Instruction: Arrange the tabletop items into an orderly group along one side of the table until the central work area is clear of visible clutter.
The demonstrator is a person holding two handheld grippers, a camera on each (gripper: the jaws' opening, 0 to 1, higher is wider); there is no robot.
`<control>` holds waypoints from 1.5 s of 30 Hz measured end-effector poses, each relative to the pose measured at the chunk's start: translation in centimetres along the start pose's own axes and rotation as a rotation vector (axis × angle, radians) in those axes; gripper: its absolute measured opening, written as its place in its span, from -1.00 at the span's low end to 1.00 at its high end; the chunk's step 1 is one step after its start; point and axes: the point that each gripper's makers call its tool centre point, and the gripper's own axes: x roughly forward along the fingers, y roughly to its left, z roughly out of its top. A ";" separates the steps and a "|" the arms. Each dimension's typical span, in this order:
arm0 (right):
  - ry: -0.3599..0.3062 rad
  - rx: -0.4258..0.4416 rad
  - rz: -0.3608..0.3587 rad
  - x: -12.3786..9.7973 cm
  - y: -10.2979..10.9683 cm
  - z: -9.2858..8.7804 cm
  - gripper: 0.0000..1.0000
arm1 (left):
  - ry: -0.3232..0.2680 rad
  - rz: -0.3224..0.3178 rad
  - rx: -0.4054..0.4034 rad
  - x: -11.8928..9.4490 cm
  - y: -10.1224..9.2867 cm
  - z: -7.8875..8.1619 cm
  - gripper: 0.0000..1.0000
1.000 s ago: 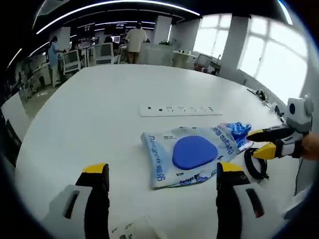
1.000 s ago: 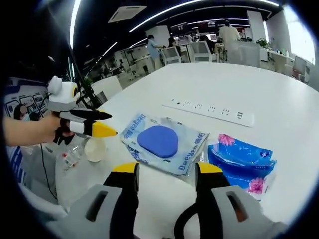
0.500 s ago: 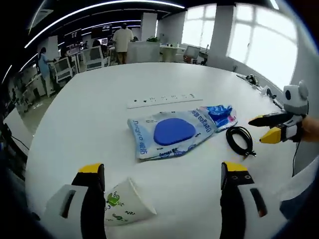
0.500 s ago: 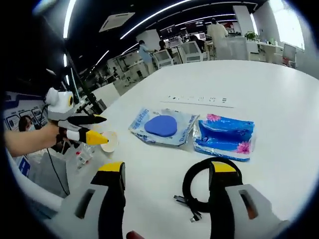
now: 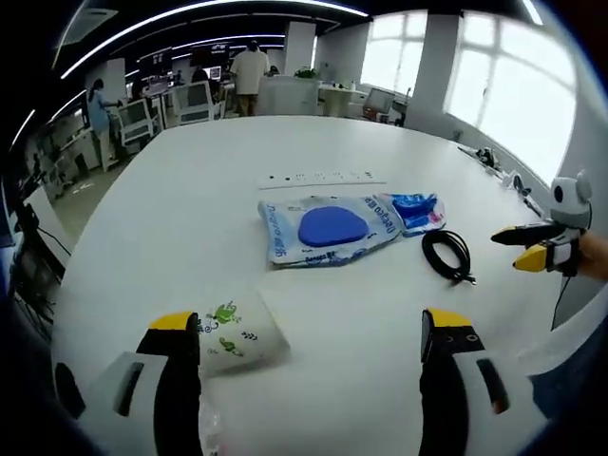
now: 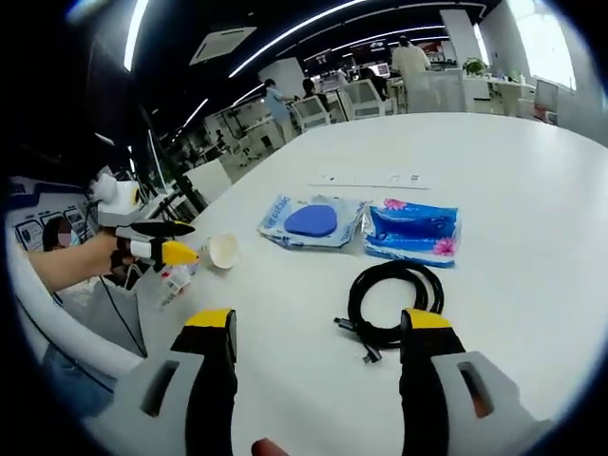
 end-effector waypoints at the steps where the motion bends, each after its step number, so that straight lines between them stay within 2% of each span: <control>1: -0.001 0.006 0.003 -0.4 0.0 -0.2 0.39 | 0.000 0.004 -0.004 -0.3 0.1 -0.1 1.00; 6: 0.008 0.022 -0.005 -1.9 -0.3 -1.7 0.38 | 0.006 0.011 -0.025 -1.0 0.2 -0.7 1.00; 10: 0.041 0.040 -0.024 -2.4 -1.2 -3.4 0.36 | 0.013 0.005 -0.024 -1.0 -0.1 -1.0 1.00; 14: 0.031 0.073 -0.029 -2.9 -1.5 -3.7 0.36 | 0.014 0.005 -0.021 -0.9 -0.3 -0.9 1.00; 19: 0.038 0.076 -0.041 -2.9 -1.6 -4.1 0.34 | 0.015 -0.003 -0.025 -0.6 -0.8 -0.9 1.00; 26: 0.014 0.124 -0.033 -2.8 -0.9 -4.2 0.33 | 0.035 -0.013 -0.002 -0.7 -1.1 -1.1 1.00; 30: 0.024 0.138 -0.031 -3.0 -0.9 -4.7 0.31 | 0.059 -0.029 0.027 -0.8 -0.9 -1.3 1.00; 37: -0.014 0.188 -0.061 -4.4 -1.6 -4.9 0.29 | 0.098 -0.055 0.066 -1.1 -0.6 -2.0 0.94; 41: 0.001 0.231 -0.077 -4.6 -2.2 -6.4 0.28 | 0.146 -0.057 0.159 -1.2 0.3 -2.4 0.84; 45: 0.006 0.255 -0.086 -4.8 -2.4 -6.8 0.27 | 0.163 -0.054 0.239 -1.0 1.2 -1.7 0.78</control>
